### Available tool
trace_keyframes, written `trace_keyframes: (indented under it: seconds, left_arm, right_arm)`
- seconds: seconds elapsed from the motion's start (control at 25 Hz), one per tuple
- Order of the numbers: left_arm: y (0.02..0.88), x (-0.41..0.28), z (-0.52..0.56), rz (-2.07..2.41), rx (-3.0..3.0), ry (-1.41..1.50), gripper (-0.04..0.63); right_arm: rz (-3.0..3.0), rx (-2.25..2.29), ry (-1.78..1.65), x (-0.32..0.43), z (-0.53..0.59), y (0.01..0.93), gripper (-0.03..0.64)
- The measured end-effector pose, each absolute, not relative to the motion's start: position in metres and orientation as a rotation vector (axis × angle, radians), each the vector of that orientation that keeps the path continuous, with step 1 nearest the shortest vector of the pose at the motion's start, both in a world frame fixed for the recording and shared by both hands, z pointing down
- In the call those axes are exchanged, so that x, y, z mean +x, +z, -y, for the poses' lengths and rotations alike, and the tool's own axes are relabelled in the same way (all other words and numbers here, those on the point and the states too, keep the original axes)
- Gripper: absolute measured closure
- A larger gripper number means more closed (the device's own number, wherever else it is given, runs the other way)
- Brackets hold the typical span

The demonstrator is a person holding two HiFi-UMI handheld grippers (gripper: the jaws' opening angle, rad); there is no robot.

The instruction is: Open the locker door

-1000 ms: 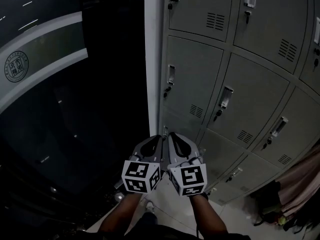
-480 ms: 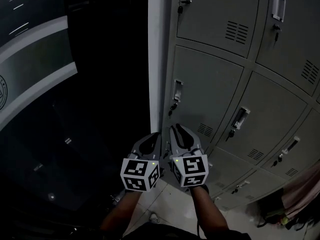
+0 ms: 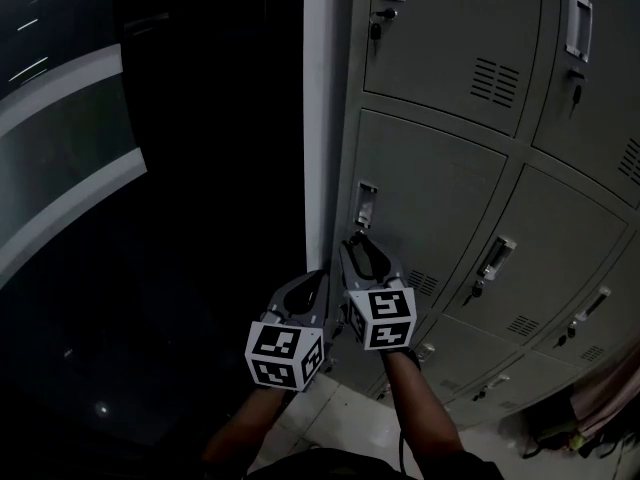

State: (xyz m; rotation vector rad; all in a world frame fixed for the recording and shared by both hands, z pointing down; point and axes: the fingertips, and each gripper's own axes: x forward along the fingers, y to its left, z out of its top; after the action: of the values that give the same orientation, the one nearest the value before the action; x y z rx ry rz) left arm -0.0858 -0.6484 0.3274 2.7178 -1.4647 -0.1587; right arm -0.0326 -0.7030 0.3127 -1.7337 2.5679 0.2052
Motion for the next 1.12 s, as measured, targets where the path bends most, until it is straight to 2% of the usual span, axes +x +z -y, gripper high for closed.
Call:
trace_keyframes:
  seconds: [0.2, 0.6, 0.88, 1.12]
  left_arm:
    - [0.333, -0.09, 0.663, 1.451, 2.717, -0.15, 0.59]
    - [0.331, -0.097, 0.682, 1.457, 2.735, -0.145, 0.59]
    - [0.331, -0.103, 0.692, 1.466, 2.731, -0.141, 0.591]
    - [0.34, -0.105, 0.694, 1.464, 2.713, -0.124, 0.591]
  right_arm:
    - [-2.547, -1.771, 0.177, -0.03, 0.738, 0.311, 0.483]
    - [-2.493, -1.794, 0.09, -0.03, 0.787, 0.302, 0.395]
    - [-2.449, -1.802, 0.064, -0.031, 0.798, 0.298, 0.396]
    - [-2.435, -1.81, 0.019, -0.026, 0.795, 0.298, 0.46]
